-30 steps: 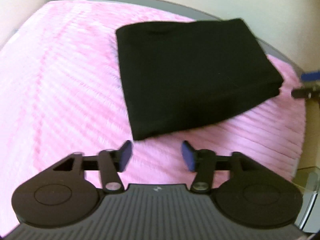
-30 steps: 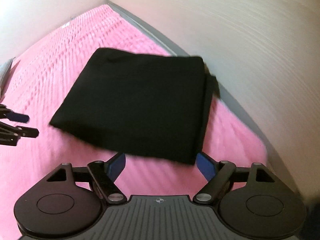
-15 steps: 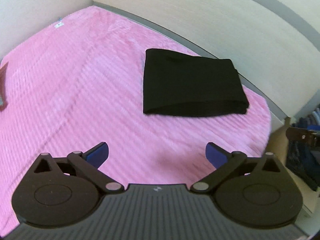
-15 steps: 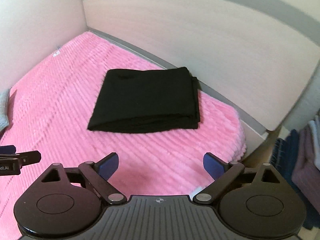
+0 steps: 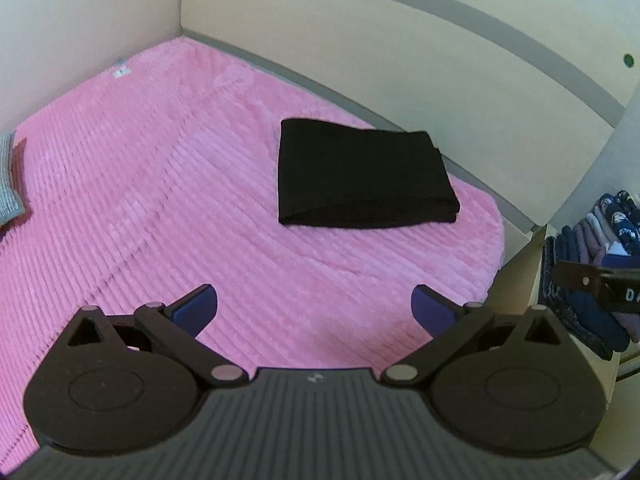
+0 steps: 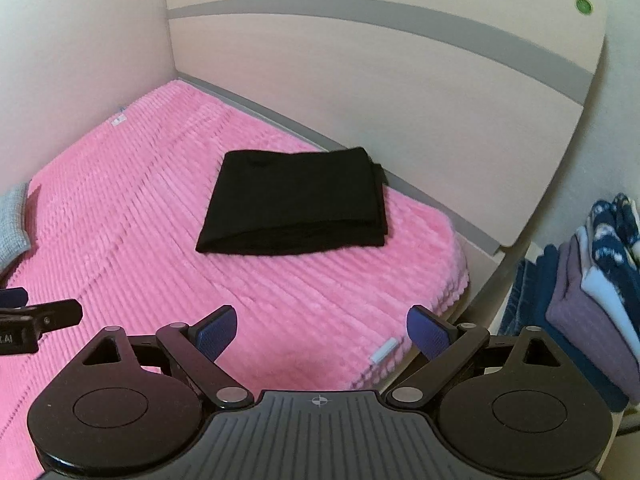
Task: Fold clothes
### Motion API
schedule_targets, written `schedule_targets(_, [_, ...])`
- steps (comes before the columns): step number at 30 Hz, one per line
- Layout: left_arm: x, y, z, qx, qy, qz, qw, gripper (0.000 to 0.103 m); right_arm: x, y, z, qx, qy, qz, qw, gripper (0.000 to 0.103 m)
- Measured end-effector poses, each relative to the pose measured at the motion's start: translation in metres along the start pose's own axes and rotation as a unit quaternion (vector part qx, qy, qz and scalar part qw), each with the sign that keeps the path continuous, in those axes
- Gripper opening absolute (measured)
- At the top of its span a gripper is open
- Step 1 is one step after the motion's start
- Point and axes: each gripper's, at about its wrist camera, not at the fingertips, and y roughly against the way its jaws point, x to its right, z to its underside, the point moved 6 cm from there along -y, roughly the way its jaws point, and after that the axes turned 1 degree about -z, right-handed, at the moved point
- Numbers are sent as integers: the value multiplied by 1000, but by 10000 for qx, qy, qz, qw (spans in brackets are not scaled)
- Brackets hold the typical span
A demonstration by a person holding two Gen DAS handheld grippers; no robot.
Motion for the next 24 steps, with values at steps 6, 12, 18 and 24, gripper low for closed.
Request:
schedule_targets(6, [18,-6,-18,23,1,-71,10000,102,8,-13,-23,-29,124,-75,9999,94])
schedule_targets(12, [29,-15,-36,-45,199,-239,9995,102,22,-23,-42,-101,215,-141,9996,95])
schedule_targets(18, [42,-24,-46,-103,194,-364,9991,102,27,-31,-51,-175,367,-263,9988,95])
schedule_targets(24, [54,-32,-54,-136,174,-394,9990,102,36,-33,-60,-111,381,-260,9989,95])
